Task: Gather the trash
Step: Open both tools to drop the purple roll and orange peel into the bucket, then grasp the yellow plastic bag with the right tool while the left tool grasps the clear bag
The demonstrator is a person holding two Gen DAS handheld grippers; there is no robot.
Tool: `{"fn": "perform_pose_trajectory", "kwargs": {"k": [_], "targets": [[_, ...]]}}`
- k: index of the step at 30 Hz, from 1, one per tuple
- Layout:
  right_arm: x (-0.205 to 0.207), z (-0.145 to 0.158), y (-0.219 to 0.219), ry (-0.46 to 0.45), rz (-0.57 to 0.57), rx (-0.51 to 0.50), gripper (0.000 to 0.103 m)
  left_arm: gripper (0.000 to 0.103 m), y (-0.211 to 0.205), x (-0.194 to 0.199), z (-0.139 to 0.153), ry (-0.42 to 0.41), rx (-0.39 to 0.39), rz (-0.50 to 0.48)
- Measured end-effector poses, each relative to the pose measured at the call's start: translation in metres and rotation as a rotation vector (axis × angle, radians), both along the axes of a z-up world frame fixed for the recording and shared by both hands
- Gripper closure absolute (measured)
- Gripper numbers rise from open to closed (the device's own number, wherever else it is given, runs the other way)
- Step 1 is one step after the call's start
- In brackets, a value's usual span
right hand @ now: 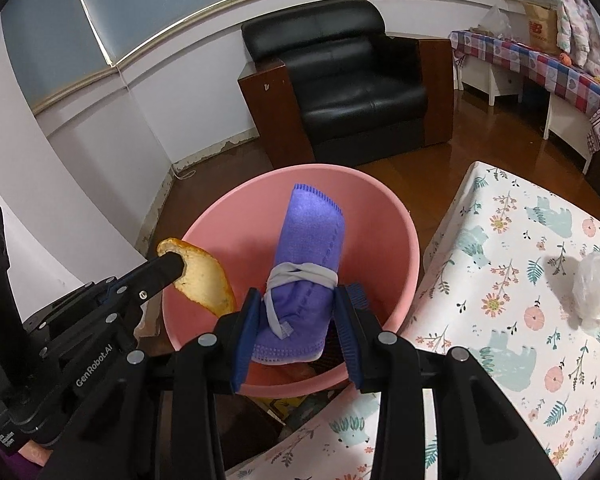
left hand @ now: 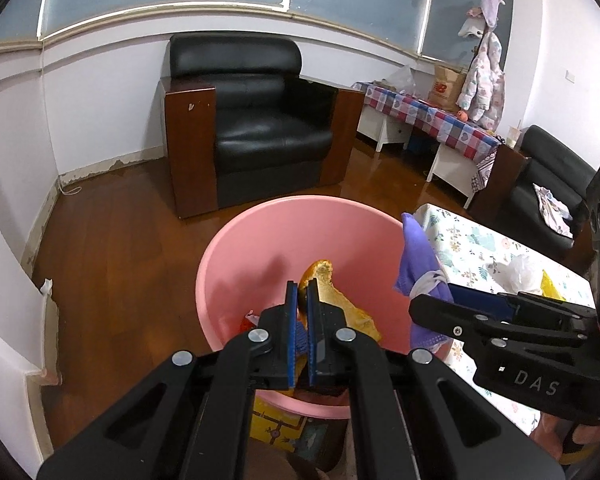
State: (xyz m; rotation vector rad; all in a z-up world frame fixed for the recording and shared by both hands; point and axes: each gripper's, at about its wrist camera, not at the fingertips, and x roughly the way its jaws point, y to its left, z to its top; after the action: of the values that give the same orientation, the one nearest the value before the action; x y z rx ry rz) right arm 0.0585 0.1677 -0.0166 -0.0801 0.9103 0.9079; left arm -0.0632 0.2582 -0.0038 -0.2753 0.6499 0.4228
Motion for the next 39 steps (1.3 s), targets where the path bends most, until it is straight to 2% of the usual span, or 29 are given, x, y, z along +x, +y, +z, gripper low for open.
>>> {"fn": "perform_pose_trajectory", "kwargs": {"k": [2, 4, 6, 9, 11, 23, 30, 39], "targets": [[0.000, -0.001, 0.000, 0.004, 0.003, 0.002, 0.065, 0.096, 0.002, 0.001, -0.001, 0.010, -0.008, 0.007], [0.002, -0.003, 0.002, 0.008, 0.000, 0.004, 0.065, 0.079, 0.004, 0.002, -0.001, 0.014, -0.017, 0.008], [0.004, -0.005, 0.002, 0.018, 0.000, 0.004, 0.064, 0.070, 0.005, 0.001, -0.001, 0.005, -0.018, 0.014], [0.006, -0.006, 0.000, 0.027, -0.004, 0.011, 0.064, 0.069, 0.004, -0.001, 0.000, -0.006, -0.016, 0.009], [0.007, -0.006, 0.000, 0.029, -0.006, 0.013, 0.060, 0.069, 0.003, -0.001, 0.001, -0.009, -0.011, 0.006], [0.000, 0.001, -0.023, 0.015, -0.027, 0.044, 0.060, 0.069, -0.003, -0.001, 0.004, -0.018, -0.025, -0.016], [-0.004, 0.005, -0.057, -0.016, -0.070, 0.039, 0.060, 0.069, -0.018, 0.008, 0.008, -0.013, -0.035, -0.052], [0.004, 0.003, -0.131, -0.037, -0.196, 0.023, 0.060, 0.069, -0.058, 0.029, 0.014, -0.007, -0.006, -0.145]]}}
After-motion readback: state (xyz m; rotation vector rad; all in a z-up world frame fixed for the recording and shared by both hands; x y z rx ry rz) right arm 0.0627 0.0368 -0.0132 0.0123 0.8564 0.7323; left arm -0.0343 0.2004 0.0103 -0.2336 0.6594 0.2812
